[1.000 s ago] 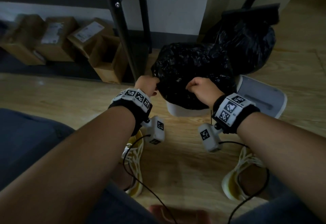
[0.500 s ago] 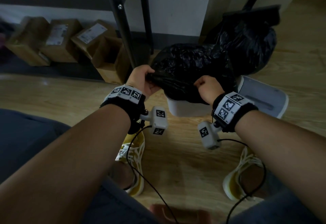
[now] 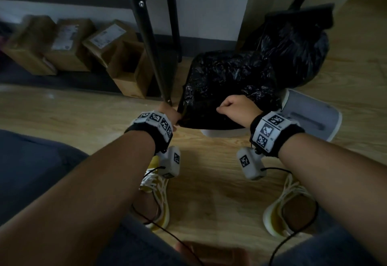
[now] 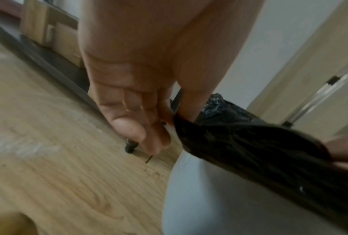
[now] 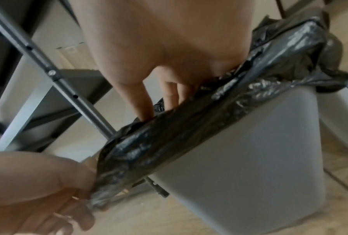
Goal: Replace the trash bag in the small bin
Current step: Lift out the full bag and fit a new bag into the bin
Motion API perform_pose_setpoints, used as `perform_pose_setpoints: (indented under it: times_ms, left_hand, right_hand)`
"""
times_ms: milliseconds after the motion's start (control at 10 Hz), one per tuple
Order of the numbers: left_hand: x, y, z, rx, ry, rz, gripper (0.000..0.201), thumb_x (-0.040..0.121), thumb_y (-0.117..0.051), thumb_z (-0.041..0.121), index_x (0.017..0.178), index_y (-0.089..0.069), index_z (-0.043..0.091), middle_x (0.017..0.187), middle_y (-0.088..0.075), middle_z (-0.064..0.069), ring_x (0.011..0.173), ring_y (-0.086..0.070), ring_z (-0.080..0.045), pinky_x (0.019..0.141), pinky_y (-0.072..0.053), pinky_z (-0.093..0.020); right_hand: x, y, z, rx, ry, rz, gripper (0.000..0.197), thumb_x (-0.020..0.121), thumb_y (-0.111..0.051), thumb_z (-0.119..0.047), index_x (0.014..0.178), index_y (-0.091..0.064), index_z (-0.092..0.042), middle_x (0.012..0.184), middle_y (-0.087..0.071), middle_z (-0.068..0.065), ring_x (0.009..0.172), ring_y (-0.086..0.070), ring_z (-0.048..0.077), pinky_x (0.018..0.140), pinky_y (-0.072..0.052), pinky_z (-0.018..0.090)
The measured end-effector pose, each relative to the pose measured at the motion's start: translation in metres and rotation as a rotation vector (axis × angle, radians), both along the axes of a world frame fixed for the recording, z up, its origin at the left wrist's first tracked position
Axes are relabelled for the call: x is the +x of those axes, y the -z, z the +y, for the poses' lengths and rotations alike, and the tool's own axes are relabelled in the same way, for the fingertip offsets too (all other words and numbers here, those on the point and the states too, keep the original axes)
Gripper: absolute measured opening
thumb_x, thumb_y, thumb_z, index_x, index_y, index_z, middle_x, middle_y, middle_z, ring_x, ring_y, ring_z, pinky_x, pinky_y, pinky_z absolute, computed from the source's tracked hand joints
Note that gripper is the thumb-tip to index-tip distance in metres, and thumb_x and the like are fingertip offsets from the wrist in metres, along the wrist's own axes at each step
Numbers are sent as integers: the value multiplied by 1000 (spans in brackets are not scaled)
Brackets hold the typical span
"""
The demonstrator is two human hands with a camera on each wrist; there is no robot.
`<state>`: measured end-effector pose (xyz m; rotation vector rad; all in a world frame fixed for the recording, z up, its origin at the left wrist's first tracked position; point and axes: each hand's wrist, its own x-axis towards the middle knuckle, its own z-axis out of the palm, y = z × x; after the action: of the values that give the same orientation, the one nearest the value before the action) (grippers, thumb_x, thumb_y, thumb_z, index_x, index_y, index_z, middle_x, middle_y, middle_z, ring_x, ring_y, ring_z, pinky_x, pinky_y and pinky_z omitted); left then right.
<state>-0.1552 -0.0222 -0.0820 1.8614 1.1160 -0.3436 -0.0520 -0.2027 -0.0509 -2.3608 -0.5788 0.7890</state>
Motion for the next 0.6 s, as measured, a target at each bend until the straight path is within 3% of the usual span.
perform_pose_setpoints:
  times_ms: [100,200,300,400,500,600]
  left_hand:
    - [-2,11,-2,147,97,86,14,90,-57,17,81,-51,9,106,-67,-19,91,-68,-32,77,-56,-37]
    - [2,18,2,248,159,124,18,90,-58,21,75,-51,13,118,-66,-21,109,-65,-36,92,-54,-43]
    - [10,2,4,364,139,64,18,91,-52,18,89,-65,5,115,-66,-20,107,-63,-37,89,-52,-40]
    - [24,-20,-7,315,16,-144,27,95,-44,17,113,-61,6,105,-68,-16,97,-65,-36,80,-53,-37]
    - [28,-23,-19,118,-4,-198,35,90,-46,38,109,-59,11,95,-71,-16,84,-69,-36,78,-59,-44]
    - [26,-20,-35,-140,23,-112,42,90,-55,42,112,-55,6,101,-70,-16,83,-71,-40,76,-59,-52]
  right_hand:
    - [0,3,-3,-109,-86,-43,23,93,-57,-31,95,-71,-13,95,-69,3,85,-63,18,68,-47,28]
    - [1,6,-6,-224,-104,-89,33,96,-48,-24,102,-69,1,99,-70,21,76,-62,30,62,-45,31]
    - [4,6,-8,-207,-87,-156,30,95,-47,-19,105,-69,-2,101,-70,19,84,-65,34,62,-49,33]
    - [14,2,-14,-114,54,-286,25,94,-46,-20,103,-68,-13,98,-68,10,85,-63,28,63,-50,30]
    - [24,0,-21,-150,119,-449,26,92,-49,-22,111,-65,-16,118,-59,10,111,-53,32,92,-48,42]
    - [34,-1,-36,-276,201,-498,42,92,-52,-24,133,-46,-19,138,-41,14,128,-38,36,101,-39,48]
